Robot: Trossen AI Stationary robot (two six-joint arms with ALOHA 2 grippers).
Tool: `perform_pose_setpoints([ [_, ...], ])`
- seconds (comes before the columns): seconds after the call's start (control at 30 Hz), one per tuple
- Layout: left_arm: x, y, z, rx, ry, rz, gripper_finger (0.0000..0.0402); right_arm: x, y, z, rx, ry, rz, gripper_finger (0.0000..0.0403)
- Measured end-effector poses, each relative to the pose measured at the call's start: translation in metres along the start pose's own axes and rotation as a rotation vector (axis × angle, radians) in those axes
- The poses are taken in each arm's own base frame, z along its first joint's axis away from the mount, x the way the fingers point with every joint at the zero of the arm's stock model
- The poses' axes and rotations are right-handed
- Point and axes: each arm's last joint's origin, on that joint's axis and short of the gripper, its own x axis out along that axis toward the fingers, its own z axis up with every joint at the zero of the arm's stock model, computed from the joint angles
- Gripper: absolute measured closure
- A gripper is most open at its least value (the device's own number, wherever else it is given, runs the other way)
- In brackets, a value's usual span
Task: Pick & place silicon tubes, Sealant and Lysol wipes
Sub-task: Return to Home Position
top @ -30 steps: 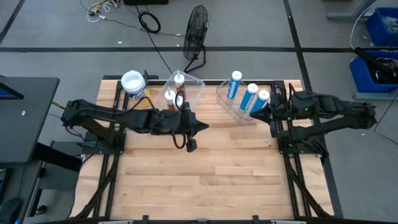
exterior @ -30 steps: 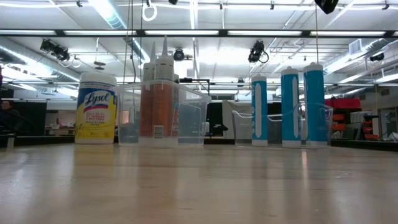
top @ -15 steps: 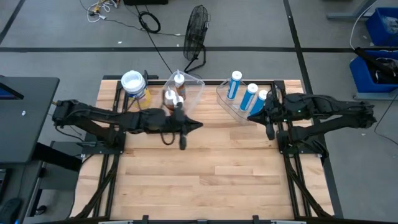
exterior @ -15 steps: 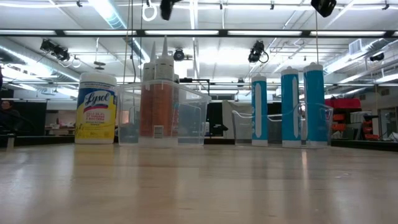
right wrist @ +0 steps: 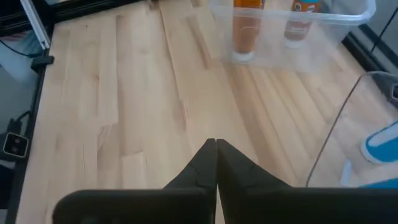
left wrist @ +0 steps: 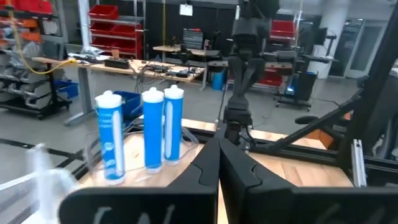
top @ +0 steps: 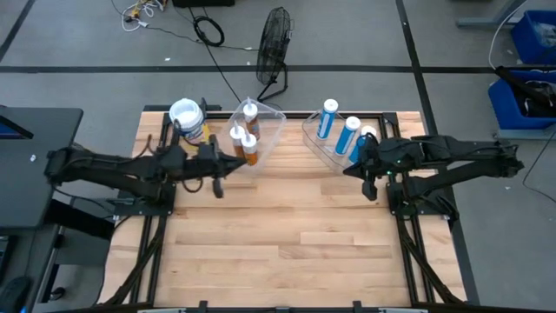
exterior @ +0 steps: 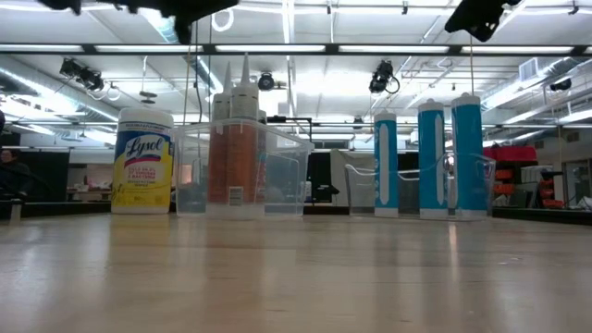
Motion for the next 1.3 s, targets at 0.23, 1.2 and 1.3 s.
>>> perform_pose_setpoints([
  [0.23,-0.041,0.017,-0.017,-0.017,-0.063,0.025,0.0397,0.004,0.004,0.013,-0.005,-0.111,0.023,0.0400],
  [1.2,-0.109,0.038,-0.091,-0.170,-0.217,-0.021,0.0398,0.030,0.008,0.026,0.111,-0.151,-0.039,0.0399],
  [1.3,-0.110,0.039,-0.098,-0.192,-0.216,-0.023,0.0398,0.030,0.008,0.026,0.115,-0.151,-0.038,0.0399],
])
